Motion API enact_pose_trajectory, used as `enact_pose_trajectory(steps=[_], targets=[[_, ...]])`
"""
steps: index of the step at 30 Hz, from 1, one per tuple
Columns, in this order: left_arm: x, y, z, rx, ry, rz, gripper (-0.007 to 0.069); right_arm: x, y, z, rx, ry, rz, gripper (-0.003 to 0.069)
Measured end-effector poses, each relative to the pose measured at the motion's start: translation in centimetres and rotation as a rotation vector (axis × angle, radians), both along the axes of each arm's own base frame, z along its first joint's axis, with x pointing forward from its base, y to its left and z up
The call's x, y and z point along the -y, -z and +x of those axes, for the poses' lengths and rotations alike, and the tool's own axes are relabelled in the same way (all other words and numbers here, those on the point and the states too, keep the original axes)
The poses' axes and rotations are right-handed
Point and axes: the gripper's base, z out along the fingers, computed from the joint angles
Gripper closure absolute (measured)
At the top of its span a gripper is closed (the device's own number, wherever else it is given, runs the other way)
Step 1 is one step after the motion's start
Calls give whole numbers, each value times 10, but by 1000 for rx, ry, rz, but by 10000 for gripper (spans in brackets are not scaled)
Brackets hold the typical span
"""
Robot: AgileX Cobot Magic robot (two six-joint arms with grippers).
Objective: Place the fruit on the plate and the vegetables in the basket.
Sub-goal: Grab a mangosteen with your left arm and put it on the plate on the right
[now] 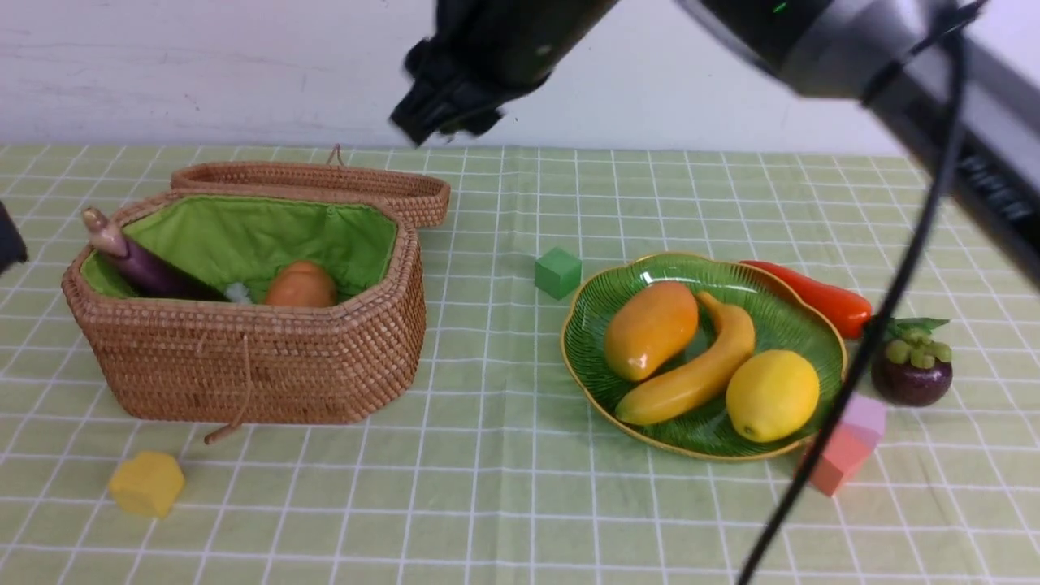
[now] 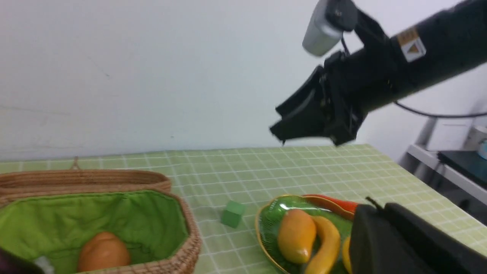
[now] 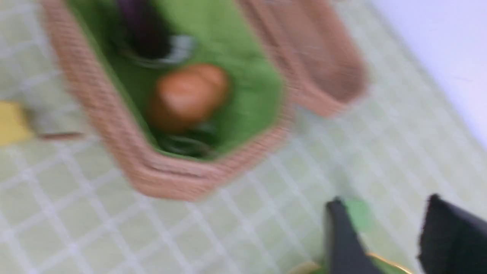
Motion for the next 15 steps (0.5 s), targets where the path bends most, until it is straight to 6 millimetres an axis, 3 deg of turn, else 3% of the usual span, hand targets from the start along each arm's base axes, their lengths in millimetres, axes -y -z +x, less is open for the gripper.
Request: enact_pose_trajectory(steps=[5, 7, 9, 13, 14, 15], targets=[[6, 3, -5, -27, 86, 28, 607, 50, -25, 3, 29, 151, 14, 655], [8, 4, -6, -27, 116, 45, 607, 66, -26, 4, 14, 196, 15, 672], [11, 6, -9, -21, 156, 73, 607, 100, -24, 8, -23, 280, -2, 675], [15, 7, -12, -27, 214, 96, 607, 171, 1, 19, -138, 459, -54, 656], [15, 7, -12, -28, 216, 97, 607, 171, 4, 20, -147, 458, -58, 654], [16, 8, -13, -31, 228, 102, 607, 199, 18, 26, -205, 531, -62, 636]])
